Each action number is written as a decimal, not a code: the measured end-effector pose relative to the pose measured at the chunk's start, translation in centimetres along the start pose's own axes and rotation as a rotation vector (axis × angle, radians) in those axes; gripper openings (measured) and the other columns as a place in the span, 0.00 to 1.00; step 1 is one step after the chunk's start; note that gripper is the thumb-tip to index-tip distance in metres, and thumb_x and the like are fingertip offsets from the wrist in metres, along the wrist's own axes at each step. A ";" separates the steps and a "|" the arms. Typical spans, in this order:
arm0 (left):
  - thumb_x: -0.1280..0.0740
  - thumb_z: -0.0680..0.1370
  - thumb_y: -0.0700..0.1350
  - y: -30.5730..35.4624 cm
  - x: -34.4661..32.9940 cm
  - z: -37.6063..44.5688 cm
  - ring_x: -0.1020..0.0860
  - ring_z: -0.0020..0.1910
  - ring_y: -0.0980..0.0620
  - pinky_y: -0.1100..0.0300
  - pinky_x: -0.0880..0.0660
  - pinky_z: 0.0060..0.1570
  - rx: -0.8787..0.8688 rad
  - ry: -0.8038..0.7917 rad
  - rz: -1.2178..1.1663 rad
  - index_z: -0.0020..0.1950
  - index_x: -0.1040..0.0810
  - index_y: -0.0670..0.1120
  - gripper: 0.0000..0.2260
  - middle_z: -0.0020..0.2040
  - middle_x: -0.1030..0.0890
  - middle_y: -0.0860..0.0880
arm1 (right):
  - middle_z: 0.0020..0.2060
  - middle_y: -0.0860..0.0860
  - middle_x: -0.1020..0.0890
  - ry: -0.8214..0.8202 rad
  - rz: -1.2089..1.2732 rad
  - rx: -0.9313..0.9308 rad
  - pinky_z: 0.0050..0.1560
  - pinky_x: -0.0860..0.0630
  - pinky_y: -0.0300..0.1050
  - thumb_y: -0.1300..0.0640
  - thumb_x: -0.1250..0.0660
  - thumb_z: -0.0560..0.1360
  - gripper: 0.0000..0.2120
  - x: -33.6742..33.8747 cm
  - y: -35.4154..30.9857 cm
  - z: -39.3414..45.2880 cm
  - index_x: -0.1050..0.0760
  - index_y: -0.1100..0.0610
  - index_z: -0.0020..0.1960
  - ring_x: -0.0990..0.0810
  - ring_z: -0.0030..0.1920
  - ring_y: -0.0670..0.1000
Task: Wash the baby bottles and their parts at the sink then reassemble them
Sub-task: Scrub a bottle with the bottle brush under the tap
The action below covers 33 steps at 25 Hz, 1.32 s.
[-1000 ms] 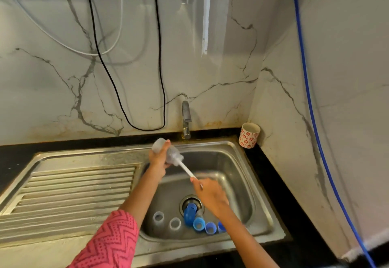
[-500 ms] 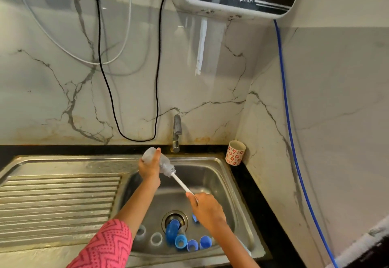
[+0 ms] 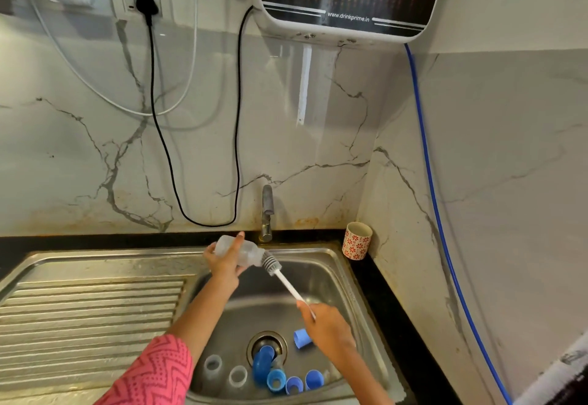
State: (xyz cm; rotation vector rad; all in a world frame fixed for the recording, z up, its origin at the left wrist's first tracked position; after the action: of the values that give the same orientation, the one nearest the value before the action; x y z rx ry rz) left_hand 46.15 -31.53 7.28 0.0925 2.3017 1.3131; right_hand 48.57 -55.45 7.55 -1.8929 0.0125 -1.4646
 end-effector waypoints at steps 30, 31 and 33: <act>0.24 0.67 0.47 3.3 -0.7 2.5 0.28 0.60 0.48 0.57 0.27 0.54 -0.377 -0.574 1.840 0.67 0.36 0.48 0.33 0.63 0.29 0.46 | 0.43 0.51 0.20 0.083 -0.592 0.358 0.44 0.29 0.43 0.39 0.52 0.80 0.23 1.9 -2.3 10.6 0.25 0.52 0.49 0.22 0.44 0.50; 0.25 0.67 0.48 3.2 -1.0 2.7 0.30 0.62 0.48 0.56 0.28 0.58 -0.539 -0.482 1.926 0.70 0.37 0.49 0.34 0.65 0.30 0.47 | 0.40 0.50 0.21 0.051 -0.553 0.329 0.43 0.28 0.44 0.39 0.52 0.80 0.22 1.6 -2.6 10.8 0.26 0.51 0.45 0.23 0.41 0.49; 0.26 0.69 0.48 3.4 -1.5 3.0 0.33 0.65 0.48 0.55 0.29 0.60 -0.766 -0.249 1.960 0.70 0.36 0.51 0.33 0.66 0.33 0.48 | 0.32 0.47 0.26 -0.071 -0.311 0.193 0.38 0.29 0.42 0.39 0.49 0.80 0.21 0.5 -2.9 10.6 0.31 0.50 0.36 0.27 0.34 0.47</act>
State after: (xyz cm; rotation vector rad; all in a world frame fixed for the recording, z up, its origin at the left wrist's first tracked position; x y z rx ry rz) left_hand 48.20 -27.83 9.38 2.3673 0.7376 2.4524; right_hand 56.51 -47.85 8.70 -1.8443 -0.4597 -1.5364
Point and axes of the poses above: each hand's wrist, its own z-axis towards the middle knuckle, its own x-axis out of the back of the hand, y = z × x, the point moved 4 cm from there along z, towards the middle knuckle
